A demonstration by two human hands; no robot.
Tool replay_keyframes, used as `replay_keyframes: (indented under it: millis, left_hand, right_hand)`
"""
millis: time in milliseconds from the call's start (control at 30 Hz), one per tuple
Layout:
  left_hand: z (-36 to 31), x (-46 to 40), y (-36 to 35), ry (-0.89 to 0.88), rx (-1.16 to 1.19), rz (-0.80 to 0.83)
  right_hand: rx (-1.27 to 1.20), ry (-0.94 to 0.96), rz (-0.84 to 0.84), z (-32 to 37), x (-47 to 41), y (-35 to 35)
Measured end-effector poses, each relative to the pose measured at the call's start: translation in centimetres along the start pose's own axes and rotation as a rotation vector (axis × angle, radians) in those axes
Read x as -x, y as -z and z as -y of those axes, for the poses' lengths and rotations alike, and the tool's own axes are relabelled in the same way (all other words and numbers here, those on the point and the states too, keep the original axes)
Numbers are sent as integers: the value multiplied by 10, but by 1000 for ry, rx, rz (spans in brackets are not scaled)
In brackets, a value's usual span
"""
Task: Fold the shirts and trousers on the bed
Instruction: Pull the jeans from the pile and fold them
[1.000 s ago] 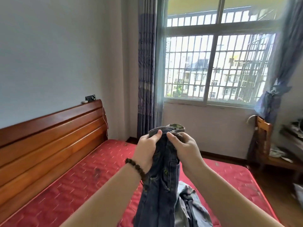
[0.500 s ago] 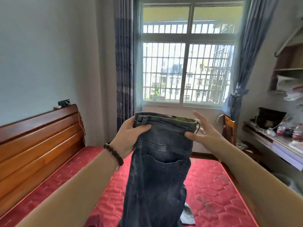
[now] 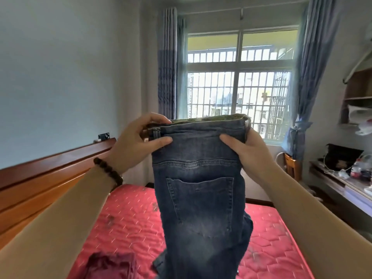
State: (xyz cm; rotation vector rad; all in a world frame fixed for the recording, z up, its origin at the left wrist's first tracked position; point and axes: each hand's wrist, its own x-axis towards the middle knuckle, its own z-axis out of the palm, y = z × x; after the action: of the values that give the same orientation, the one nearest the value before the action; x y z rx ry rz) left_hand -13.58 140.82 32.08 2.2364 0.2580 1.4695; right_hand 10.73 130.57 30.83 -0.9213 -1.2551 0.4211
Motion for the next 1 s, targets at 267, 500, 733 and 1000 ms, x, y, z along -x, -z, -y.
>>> replay_keyframes:
  millis: [267, 500, 733, 1000]
  left_hand:
    - [-51, 59, -37, 114, -340, 306]
    - [-60, 66, -55, 151, -408, 419]
    - [-86, 69, -75, 706, 715, -23]
    - [-103, 60, -65, 566, 652, -93]
  right_hand:
    - [271, -38, -65, 10, 92, 31]
    - [360, -149, -41, 29, 120, 54]
    - [-17, -117, -201, 74, 107, 40]
    - [62, -342, -11, 66, 134, 45]
